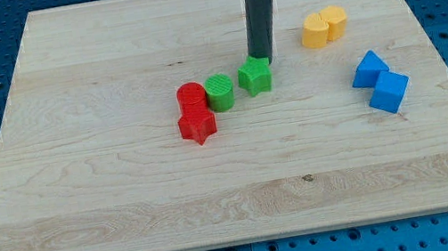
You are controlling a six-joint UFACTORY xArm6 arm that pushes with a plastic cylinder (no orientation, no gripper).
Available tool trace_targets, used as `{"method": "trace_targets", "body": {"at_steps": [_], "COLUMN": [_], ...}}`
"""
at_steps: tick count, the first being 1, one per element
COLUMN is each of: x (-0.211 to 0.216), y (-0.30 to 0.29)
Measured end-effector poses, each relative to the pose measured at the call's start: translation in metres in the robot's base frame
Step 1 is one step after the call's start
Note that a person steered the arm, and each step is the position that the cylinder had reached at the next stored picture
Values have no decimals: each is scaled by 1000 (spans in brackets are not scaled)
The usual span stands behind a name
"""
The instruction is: Push the green star into the green circle
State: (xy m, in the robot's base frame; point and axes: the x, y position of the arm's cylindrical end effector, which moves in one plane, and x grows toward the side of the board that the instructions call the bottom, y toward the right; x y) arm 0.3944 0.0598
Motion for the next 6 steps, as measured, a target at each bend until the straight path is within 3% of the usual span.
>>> {"method": "trace_targets", "body": {"at_steps": [3, 6], "x": [33, 32], "y": [31, 7]}}
